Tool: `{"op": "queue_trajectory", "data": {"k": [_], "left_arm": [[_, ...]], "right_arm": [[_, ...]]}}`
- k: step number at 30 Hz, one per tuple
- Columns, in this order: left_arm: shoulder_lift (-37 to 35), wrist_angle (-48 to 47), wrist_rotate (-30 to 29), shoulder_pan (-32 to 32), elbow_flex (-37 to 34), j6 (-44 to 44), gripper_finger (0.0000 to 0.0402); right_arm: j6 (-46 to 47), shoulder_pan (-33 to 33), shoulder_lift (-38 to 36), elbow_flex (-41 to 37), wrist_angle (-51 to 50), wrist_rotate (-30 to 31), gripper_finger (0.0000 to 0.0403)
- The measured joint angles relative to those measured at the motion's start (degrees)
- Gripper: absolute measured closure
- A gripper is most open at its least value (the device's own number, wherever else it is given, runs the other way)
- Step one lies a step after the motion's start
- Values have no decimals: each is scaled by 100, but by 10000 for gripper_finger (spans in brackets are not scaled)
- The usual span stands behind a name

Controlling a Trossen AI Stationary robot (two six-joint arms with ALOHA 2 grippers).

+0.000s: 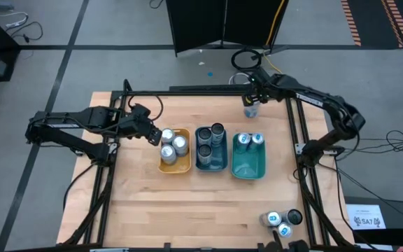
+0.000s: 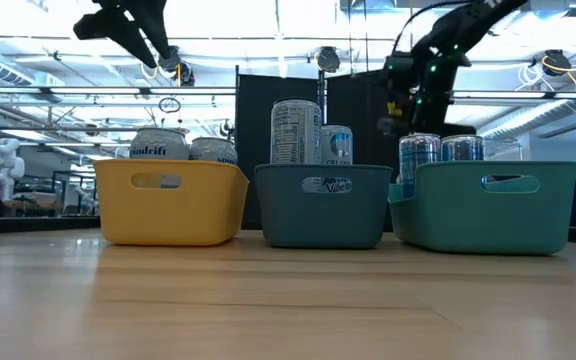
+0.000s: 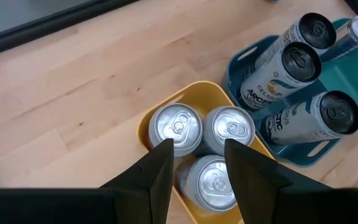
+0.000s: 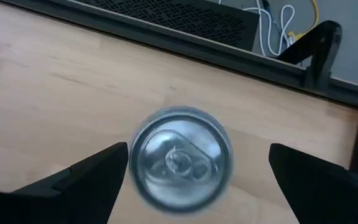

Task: Sort soda cans
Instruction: Put the blue-white soda can into the yellow bin

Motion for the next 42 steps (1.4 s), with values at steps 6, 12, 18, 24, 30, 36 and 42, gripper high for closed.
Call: {"op": "queue_trajectory", "data": {"k": [6, 12, 18, 24, 30, 36, 42], "left_arm": [[0, -12, 9, 0, -1, 2, 249], [0, -64, 11, 0, -2, 3, 249], [0, -64, 13, 0, -2, 19, 249], [0, -62, 15, 0, -2, 24, 249], [0, -99, 20, 0, -2, 42, 249], [0, -147, 79, 0, -2, 58, 249], [0, -418, 156, -1, -4, 65, 249]], "right_arm": [[-165, -56, 328, 2, 251, -44, 22], [-266, -56, 657, 2, 111, -59, 23], [-369, -54, 1027, 2, 101, -53, 28], [-371, -60, 1058, 4, 105, 3, 104], [-388, -48, 1024, 41, 52, -6, 123], [-371, 141, 489, 458, -196, -2, 123], [-341, 671, -474, 1055, -94, -288, 123]]}}
